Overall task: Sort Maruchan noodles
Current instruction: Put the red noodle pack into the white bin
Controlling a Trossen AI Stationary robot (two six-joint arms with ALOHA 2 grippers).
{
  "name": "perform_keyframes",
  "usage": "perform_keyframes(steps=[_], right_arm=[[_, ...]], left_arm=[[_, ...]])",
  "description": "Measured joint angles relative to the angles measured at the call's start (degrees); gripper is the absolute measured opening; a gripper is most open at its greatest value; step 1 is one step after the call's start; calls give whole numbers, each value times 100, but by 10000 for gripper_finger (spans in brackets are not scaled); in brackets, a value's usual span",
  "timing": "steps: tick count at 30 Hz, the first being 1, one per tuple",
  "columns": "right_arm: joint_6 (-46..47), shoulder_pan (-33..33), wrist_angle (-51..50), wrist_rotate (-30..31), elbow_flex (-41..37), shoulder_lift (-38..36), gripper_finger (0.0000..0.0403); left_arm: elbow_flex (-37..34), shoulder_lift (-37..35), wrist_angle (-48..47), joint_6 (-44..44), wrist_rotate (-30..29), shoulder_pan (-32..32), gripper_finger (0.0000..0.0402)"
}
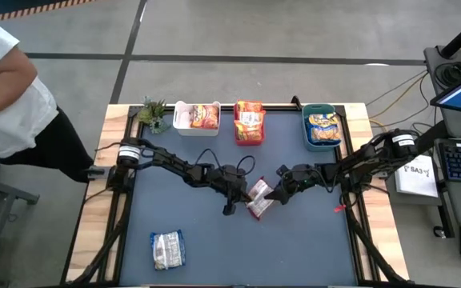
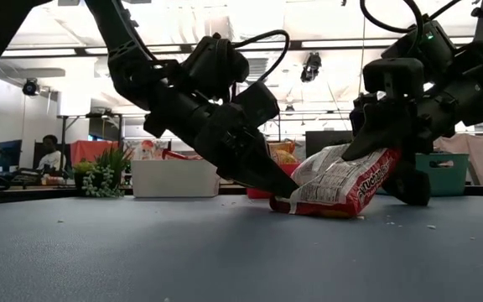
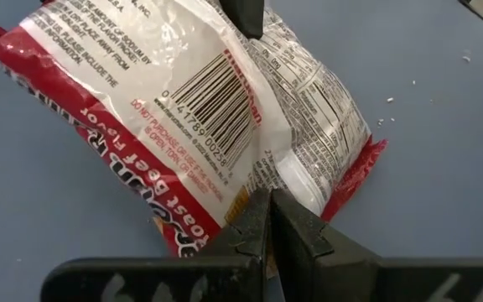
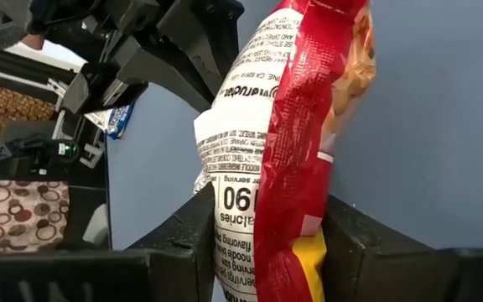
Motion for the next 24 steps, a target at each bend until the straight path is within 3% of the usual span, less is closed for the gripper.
perform_keyframes(steps=[20, 24], right_arm=[[-1653, -531, 126, 212, -7, -784, 127], [-1813, -566, 125, 210, -7, -899, 127]], left_arm=[[-4, -1073, -930, 276, -5, 210, 0], [-2, -1205, -1102, 276, 19, 205, 21]])
